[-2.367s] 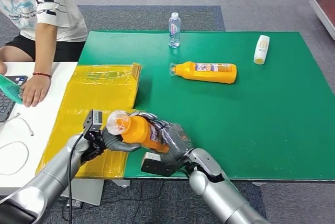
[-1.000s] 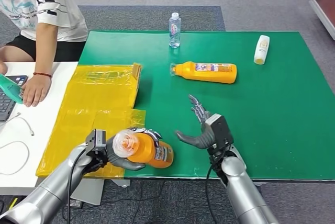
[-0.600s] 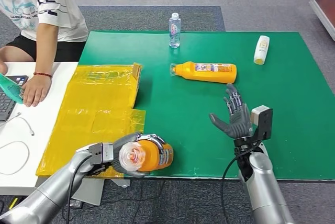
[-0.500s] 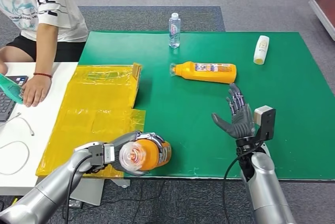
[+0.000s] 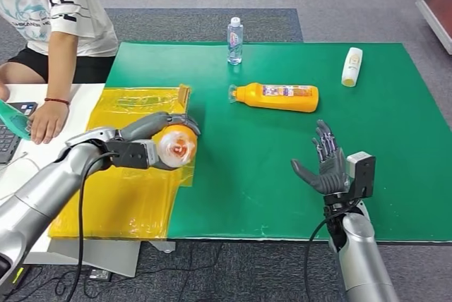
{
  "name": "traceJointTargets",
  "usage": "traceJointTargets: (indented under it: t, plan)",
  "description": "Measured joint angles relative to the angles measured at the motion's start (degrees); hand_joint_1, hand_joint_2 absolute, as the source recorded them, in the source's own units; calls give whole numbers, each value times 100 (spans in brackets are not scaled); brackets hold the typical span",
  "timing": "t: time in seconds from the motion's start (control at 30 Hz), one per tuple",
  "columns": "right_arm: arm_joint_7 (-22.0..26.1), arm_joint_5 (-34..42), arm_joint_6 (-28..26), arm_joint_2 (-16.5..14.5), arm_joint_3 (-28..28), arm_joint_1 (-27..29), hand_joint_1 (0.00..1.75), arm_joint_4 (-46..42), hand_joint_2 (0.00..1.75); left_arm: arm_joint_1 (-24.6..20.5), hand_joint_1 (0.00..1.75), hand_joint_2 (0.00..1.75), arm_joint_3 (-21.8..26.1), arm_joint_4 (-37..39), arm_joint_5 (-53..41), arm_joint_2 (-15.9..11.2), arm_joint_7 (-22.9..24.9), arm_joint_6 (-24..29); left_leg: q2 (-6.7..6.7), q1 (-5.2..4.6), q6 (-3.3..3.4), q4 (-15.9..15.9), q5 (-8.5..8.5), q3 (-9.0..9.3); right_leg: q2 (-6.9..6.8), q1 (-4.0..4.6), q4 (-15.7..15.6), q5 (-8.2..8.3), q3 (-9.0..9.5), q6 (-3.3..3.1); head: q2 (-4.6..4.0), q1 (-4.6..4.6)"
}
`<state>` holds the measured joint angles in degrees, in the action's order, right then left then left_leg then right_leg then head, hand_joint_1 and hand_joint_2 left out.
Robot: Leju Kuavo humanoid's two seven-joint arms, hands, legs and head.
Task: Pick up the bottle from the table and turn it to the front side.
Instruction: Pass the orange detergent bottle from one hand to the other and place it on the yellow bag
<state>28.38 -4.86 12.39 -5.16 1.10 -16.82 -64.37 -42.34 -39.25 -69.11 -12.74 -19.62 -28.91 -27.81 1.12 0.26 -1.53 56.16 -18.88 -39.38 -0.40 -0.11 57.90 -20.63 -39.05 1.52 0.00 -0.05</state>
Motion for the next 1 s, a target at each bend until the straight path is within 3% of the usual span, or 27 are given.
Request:
traceJointTargets:
  t: [0.17,0.27,0.4,0.6,0.8,1.0]
  plan:
    - [3,-204,-20,-3,43,51,0,71,175,-869,175,175,-20,102,262,-45,740,-145,-2,0,2,0,-2,-4,-1,0,-1,-1,3,2,0,-1]
    - [26,-294,-6,-12,142,10,0,178,175,-1564,175,175,-155,399,330,-30,1072,-586,-1,1,0,0,0,-3,0,1,1,1,2,0,0,-1]
    - [153,-362,90,-68,430,-272,0,547,175,-2735,175,175,-1040,1235,624,-26,1541,-2259,0,3,-9,0,8,0,2,3,3,7,1,-5,0,1]
    - [194,-359,115,-170,751,-624,0,975,175,-3706,175,175,-2186,2064,1066,6,1888,-2939,1,6,-9,0,11,-5,1,7,5,6,-3,-7,0,0]
    - [149,-368,195,-310,1064,-865,0,1206,175,-3964,175,175,-3309,2669,2184,44,2227,-3557,2,7,-10,-1,12,-6,2,8,10,7,-4,-8,0,-1]
    - [106,-300,182,-410,1392,-1065,0,1422,175,-3968,175,175,-4173,2765,4350,-176,3371,-3996,1,6,-9,-1,14,-5,2,8,12,6,0,-9,0,-1]
